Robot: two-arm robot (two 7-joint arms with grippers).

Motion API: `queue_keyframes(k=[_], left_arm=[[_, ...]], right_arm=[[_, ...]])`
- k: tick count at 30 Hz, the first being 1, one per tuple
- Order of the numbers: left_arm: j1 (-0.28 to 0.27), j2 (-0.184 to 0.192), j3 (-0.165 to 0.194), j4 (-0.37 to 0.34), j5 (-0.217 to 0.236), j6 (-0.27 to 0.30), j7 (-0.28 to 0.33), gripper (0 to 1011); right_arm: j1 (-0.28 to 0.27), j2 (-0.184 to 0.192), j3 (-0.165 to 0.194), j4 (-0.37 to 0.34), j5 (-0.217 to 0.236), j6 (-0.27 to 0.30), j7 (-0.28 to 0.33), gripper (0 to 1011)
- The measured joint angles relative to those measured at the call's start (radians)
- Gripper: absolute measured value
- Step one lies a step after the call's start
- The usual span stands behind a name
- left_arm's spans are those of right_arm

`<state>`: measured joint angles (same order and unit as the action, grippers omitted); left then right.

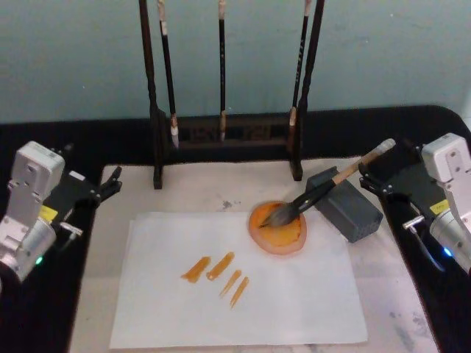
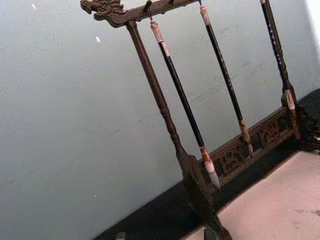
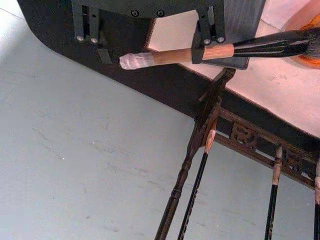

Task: Pick up the brush from the inkstone, write on the paper, then place the brush back to its original position.

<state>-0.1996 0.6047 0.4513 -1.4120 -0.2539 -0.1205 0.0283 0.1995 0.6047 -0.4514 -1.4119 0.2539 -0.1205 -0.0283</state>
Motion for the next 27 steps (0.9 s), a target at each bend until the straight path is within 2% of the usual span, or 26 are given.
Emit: queue_keyframes(k=[27], left_arm=[[0.000,0.000,0.000,0.000,0.000,0.000,0.000,1010]], right_arm=[[0.000,0.000,0.000,0.000,0.000,0.000,0.000,1000]])
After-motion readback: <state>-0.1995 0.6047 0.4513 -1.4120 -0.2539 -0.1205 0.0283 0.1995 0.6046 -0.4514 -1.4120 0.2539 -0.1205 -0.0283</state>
